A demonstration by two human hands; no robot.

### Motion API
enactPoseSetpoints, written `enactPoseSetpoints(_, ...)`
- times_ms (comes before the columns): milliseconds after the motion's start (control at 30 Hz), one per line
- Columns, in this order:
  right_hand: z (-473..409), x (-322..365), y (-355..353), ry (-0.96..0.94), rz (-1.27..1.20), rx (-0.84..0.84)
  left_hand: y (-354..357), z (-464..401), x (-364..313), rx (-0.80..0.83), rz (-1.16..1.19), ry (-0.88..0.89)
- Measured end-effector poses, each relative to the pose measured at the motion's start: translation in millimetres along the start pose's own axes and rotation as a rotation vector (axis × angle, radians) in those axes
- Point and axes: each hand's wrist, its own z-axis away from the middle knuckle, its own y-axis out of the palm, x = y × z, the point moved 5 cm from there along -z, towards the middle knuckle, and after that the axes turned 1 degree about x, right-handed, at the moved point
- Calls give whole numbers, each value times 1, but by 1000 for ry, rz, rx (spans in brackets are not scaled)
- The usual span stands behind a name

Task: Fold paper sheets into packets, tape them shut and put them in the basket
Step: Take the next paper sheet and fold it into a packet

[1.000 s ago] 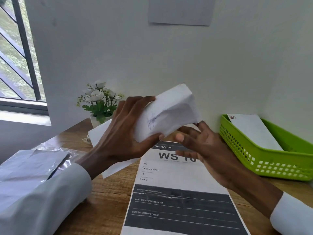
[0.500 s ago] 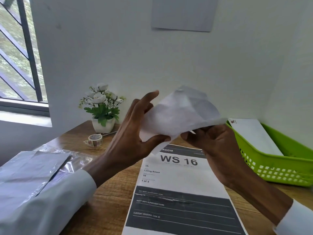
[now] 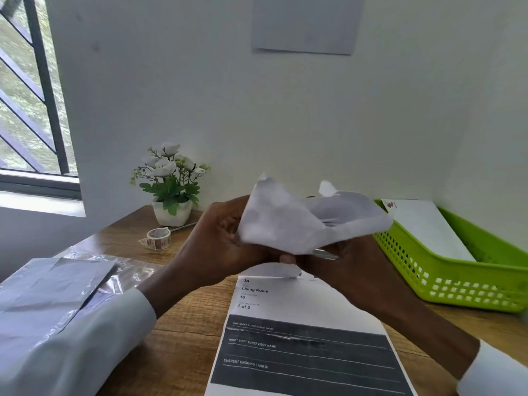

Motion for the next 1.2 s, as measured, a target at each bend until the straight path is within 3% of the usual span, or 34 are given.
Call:
enactPoseSetpoints(167,-2,2,-5,-45,17,-46,5,2,-2,75,119,-49)
enactPoseSetpoints(300,-2,3,-8,-71,71,-120,2,3,10,14,165,-114)
enactPoseSetpoints(500,0,18,-8,-168,-114,-168,-2,5,22,-2,-78,-190)
enactPoseSetpoints(700,-4,6,-22,-135,154,-198,-5,-2,4,-89,-176,34)
enactPoseSetpoints(933,-4,19,-35,-292,168,-230,-14,2,11,-157,-267,20)
enactPoseSetpoints(1200,-1,22,-40,-264,203,-286,-14,3,4,-195,-233,52)
